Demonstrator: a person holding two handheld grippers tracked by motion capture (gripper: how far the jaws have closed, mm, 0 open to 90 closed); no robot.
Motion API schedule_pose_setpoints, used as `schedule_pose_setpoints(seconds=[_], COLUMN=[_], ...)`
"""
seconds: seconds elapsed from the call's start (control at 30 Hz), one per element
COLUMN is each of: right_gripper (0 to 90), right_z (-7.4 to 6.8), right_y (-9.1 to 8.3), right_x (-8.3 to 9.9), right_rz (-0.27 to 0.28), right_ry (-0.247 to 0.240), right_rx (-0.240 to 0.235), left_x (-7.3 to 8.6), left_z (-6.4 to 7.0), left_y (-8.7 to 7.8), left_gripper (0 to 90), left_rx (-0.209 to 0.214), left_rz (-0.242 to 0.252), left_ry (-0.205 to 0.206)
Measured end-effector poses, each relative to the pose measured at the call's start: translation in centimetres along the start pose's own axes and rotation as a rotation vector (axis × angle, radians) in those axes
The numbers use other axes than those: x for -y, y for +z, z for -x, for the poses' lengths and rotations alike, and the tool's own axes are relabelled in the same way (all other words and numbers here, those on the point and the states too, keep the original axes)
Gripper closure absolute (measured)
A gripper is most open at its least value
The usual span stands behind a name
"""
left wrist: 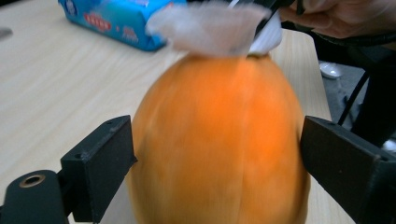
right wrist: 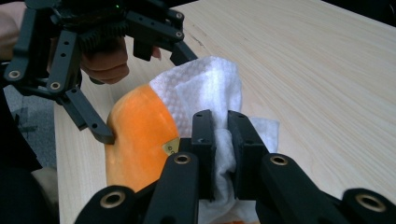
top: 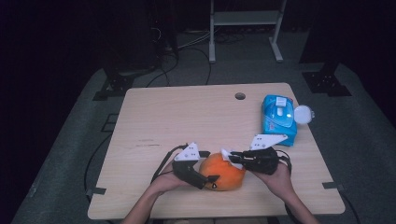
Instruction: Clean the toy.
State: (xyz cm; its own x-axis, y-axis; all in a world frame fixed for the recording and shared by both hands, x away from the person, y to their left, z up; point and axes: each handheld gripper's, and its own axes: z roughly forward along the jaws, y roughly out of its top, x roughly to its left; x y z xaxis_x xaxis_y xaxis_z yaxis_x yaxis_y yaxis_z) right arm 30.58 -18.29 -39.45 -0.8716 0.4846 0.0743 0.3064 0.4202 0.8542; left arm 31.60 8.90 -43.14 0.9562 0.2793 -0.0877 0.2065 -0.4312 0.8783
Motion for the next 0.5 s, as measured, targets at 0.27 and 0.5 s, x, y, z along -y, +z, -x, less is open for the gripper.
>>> schedule_pose_setpoints(seconds=[0.27,0.5], right_gripper=[81.1,81.2], right_z=[-0.3,-2.0], right_y=[-0.4,-0.1], right_x=[-1.0,-2.4], right_rz=[0.044,0.082], right_ry=[0.007,-0.043], right_rx=[0.017,-0.003], left_x=[-0.6,-1.2], left_z=[0.3,1.6], left_y=[-0.4,0.7], left_gripper=[38.3,36.4], left_rx=[-0.059,-0.175], left_rz=[0.076,0.082], left_ry=[0.064,0.209])
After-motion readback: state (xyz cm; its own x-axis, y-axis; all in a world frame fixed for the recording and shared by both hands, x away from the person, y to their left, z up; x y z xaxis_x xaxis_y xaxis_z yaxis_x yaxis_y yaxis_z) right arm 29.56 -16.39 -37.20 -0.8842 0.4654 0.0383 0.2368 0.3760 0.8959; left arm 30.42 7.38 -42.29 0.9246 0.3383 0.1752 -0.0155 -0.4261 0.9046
